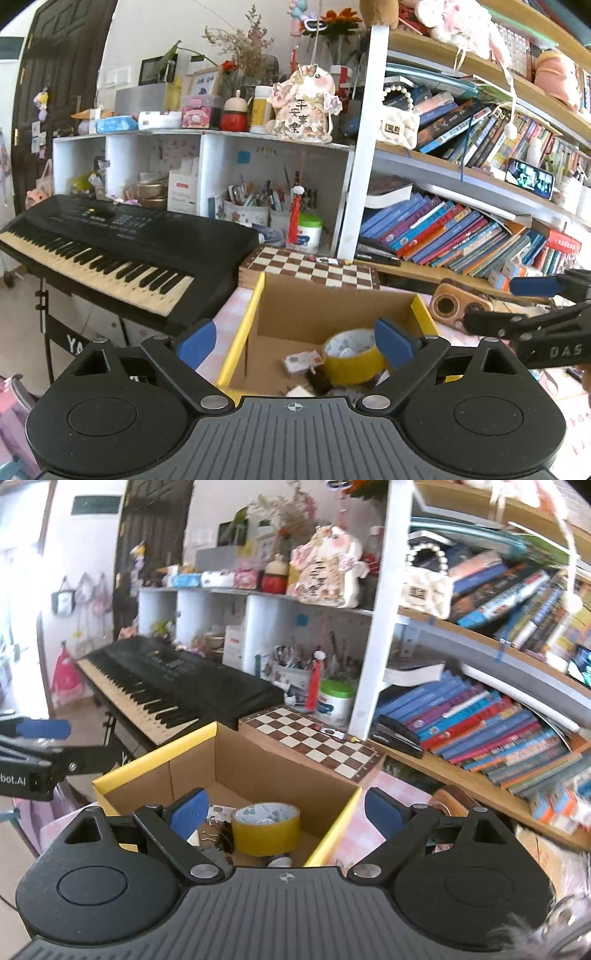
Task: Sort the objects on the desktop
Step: 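Raise both open tools out of the yellow box and pull back, then move both open tools toward the pink plush pig and blue wrapped item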
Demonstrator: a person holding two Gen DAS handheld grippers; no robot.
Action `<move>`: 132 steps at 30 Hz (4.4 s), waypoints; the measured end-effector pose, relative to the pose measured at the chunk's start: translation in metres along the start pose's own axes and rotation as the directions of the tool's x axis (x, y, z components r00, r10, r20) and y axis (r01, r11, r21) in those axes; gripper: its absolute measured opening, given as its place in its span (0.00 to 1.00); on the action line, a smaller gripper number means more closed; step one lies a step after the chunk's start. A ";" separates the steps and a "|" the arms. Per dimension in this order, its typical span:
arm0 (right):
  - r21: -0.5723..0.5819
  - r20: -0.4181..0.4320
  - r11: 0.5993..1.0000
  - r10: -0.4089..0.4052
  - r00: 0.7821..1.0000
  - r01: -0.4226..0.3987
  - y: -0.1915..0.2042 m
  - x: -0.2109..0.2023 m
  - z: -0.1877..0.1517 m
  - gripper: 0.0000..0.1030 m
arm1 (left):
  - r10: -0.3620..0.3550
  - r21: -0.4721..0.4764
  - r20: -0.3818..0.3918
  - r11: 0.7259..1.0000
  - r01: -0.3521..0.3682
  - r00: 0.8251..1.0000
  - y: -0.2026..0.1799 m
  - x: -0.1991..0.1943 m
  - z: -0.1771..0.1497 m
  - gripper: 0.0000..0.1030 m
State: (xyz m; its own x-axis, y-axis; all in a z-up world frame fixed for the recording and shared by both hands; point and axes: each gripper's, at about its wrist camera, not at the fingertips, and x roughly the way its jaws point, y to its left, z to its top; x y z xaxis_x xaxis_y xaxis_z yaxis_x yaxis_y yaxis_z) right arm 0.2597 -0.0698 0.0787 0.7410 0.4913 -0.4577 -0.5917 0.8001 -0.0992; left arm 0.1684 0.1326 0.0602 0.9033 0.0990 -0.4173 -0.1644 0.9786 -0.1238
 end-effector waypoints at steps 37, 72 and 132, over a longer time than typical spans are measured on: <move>0.173 -0.089 0.976 -0.120 0.989 0.134 0.088 -0.134 -0.142 0.89 | -0.024 -0.032 -0.116 0.999 0.021 0.993 -0.011 -0.114 -0.106 0.93; 0.258 -0.210 0.936 -0.189 0.959 0.240 0.066 -0.170 -0.184 0.89 | -0.161 0.076 -0.232 0.980 0.183 0.959 -0.074 -0.118 -0.136 0.96; 0.316 -0.277 0.898 -0.221 0.935 0.306 -0.216 -0.040 -0.186 0.86 | -0.073 0.061 -0.301 0.994 0.095 0.951 -0.265 0.111 -0.084 0.99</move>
State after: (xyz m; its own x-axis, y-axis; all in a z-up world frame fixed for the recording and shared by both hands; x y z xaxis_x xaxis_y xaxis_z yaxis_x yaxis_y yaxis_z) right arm 0.2984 -0.3262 -0.0463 0.7359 0.1869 -0.6508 -0.2044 0.9776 0.0496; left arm 0.2788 -0.1314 -0.0290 0.7514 -0.0315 -0.6591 -0.0533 0.9927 -0.1082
